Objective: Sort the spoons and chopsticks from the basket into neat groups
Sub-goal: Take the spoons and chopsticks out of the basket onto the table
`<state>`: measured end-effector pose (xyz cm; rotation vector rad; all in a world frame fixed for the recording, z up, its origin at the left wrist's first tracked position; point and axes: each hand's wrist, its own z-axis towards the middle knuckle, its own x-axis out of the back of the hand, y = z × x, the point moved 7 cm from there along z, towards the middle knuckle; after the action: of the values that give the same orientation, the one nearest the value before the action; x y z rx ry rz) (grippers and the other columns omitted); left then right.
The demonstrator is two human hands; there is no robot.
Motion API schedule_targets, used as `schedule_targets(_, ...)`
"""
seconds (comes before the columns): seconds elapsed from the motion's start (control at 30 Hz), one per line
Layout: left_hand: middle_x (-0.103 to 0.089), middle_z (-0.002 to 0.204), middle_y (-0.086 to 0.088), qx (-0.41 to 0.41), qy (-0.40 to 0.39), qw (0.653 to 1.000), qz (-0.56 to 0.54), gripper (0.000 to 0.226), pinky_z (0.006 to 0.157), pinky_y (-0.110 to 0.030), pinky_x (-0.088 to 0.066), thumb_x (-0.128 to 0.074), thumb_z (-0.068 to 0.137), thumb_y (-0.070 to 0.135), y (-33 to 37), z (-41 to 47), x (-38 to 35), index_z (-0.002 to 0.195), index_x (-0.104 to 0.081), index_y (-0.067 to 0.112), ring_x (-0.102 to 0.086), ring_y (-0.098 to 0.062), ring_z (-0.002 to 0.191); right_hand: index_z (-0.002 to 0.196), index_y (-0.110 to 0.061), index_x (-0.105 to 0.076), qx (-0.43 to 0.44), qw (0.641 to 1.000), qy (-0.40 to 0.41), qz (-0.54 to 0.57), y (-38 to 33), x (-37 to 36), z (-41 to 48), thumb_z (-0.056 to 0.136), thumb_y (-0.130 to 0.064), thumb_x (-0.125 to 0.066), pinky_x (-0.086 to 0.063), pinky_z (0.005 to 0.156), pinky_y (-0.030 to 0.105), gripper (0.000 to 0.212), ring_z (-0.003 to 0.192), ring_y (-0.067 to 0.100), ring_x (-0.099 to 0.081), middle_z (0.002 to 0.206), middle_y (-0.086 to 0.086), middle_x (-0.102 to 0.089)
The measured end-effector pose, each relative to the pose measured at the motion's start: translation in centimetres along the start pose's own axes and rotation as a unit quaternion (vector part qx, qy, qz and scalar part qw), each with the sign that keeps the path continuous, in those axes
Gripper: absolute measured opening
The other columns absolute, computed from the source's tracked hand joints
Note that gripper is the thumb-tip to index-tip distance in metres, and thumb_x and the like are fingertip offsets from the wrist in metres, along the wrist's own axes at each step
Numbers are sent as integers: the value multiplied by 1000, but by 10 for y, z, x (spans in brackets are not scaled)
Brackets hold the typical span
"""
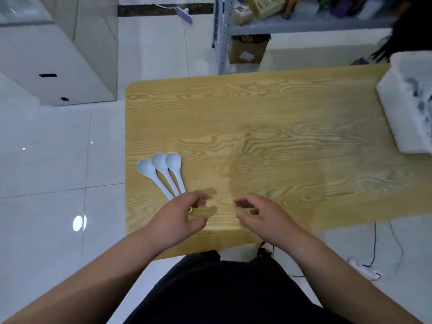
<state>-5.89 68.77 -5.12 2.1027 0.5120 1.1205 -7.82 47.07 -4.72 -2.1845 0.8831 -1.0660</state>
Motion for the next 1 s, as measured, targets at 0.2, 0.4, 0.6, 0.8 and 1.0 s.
schedule_targets(0.2, -59, 118, 12, -104, -60, 992, 35, 49, 92, -12, -43, -74, 86, 25, 104, 26, -74, 131, -57, 26, -55, 2, 109, 125, -35, -62, 7, 996, 70, 46, 66, 67, -80, 95, -32, -63, -43, 92, 11, 30, 113, -16, -52, 121, -26, -61)
schedule_targets(0.4, -59, 114, 19, -133, -73, 988, 33, 44, 89, -14, -46, -74, 86, 21, 216, 57, -173, 125, -59, 32, -56, 4, 108, 121, -42, -61, 0, 992, 99, 76, 162, 134, -156, 95, -37, -63, -42, 88, 6, 26, 111, -17, -53, 116, -29, -61)
schedule_targets(0.6, -59, 115, 24, -146, -103, 984, 28, 41, 88, -11, -46, -72, 87, 28, 304, 85, -265, 122, -56, 42, -56, 5, 111, 118, -45, -62, -12, 981, 157, 111, 246, 206, -208, 90, -47, -58, -46, 90, 11, 28, 111, -13, -56, 115, -27, -63)
schedule_targets(0.8, -63, 112, 23, -146, -134, 980, 26, 37, 87, -10, -46, -67, 85, 38, 357, 121, -312, 120, -58, 43, -58, 6, 110, 110, -45, -64, -40, 967, 207, 142, 300, 270, -224, 89, -45, -58, -48, 90, 15, 22, 109, -10, -59, 111, -32, -62)
schedule_targets(1.0, -62, 110, 28, -160, -185, 969, 45, 38, 85, -5, -43, -62, 82, 45, 391, 174, -342, 120, -58, 46, -55, 10, 111, 114, -40, -64, -66, 964, 227, 119, 335, 339, -213, 93, -38, -62, -45, 86, 10, 20, 107, -12, -58, 109, -29, -64)
